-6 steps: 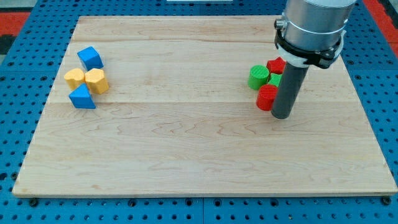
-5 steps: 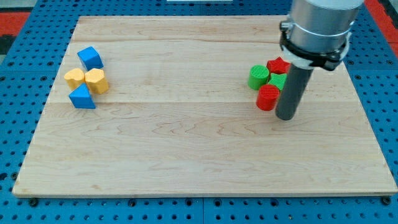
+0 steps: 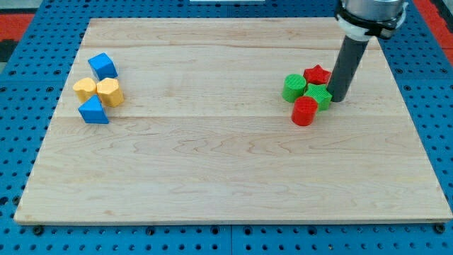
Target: Separate the red star from the green star
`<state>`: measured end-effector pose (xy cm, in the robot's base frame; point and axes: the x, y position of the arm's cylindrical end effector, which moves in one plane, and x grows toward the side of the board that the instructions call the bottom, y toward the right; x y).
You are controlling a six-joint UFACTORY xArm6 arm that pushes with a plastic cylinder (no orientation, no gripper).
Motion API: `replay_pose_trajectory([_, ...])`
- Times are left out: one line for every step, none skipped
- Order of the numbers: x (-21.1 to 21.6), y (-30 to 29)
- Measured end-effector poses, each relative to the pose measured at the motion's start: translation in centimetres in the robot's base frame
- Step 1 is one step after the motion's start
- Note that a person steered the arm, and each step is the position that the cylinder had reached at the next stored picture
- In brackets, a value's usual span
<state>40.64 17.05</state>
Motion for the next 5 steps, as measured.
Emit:
replay_pose_trajectory([-1.9, -0.8])
replay_pose_trajectory([-2.1, -3.4])
replay_pose_trajectory([-4.0, -3.4])
replay_pose_trajectory([-4.0, -3.4])
replay_pose_trajectory([-4.7, -3.4])
